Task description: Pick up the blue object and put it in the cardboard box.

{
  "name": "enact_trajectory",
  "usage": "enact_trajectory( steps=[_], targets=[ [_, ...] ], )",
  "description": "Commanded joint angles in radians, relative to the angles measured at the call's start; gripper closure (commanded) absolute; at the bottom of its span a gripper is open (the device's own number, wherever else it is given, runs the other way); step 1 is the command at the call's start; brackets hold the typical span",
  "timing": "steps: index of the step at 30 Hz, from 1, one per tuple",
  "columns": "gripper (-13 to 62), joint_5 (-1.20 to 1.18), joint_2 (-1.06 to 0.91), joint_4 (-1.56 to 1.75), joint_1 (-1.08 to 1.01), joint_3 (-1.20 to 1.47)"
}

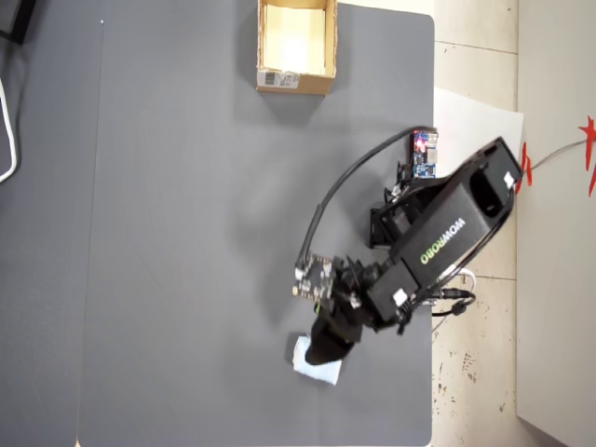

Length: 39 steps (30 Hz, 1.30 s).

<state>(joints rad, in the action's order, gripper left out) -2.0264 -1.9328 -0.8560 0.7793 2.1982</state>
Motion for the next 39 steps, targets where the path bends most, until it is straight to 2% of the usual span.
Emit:
enact_trajectory(
  steps=[1,28,31,36,39],
  targets=[
    [15.6,-0.069,-0.002,0.005,0.021,-0.097],
    [16.1,0.011,0.371,0.077,0.126,-0.158],
    [18.5,0.035,0.430,0.130,0.130,-0.158],
    [27.6,0.094,0.469,0.152,0.137,-0.158],
    [29.5,0.121,0.486,0.152,0.138,-0.160]
  ],
)
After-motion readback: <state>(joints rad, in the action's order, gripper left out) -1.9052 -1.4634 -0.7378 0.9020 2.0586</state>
